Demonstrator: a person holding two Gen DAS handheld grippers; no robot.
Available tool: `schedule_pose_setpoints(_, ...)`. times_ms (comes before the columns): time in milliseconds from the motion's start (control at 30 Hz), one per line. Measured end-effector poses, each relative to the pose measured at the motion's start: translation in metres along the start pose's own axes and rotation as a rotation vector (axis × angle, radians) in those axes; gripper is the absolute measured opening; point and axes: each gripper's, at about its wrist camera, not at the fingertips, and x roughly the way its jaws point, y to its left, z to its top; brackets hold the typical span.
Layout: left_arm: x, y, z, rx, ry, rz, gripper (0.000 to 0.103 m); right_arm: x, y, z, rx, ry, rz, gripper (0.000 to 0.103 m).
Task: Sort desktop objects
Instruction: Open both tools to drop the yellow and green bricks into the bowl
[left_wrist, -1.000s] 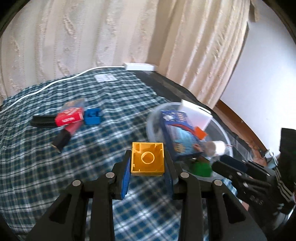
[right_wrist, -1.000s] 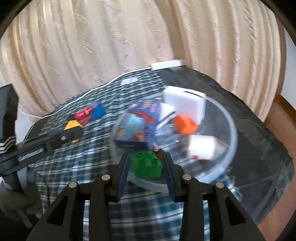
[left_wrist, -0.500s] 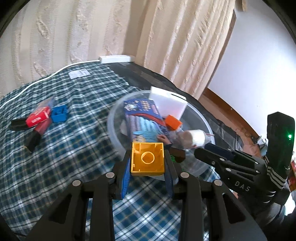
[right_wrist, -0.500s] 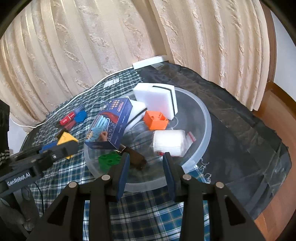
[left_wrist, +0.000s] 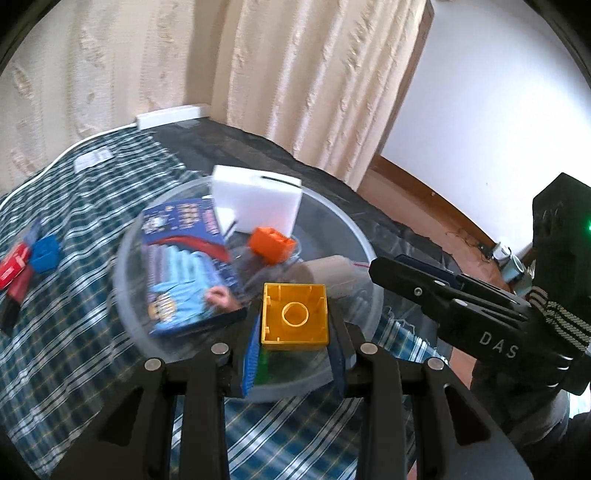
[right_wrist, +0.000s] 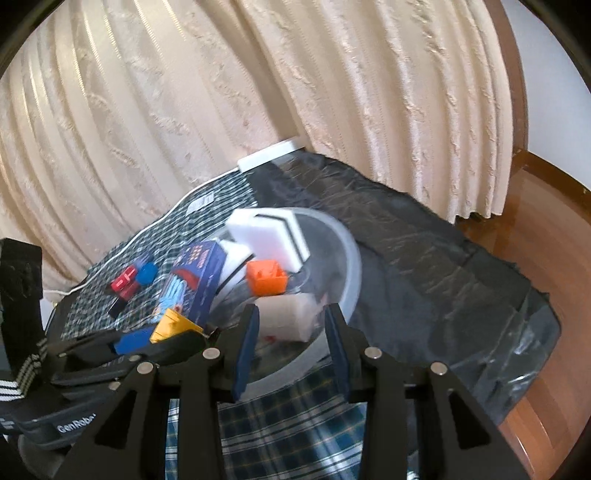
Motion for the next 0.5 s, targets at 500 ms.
schedule_pose_setpoints(500, 0.007, 0.003, 0.011, -0.039, -0.029, -0.105, 0.067, 0.0, -0.007, -0.001, 0.01, 0.009, -0.005, 0.041)
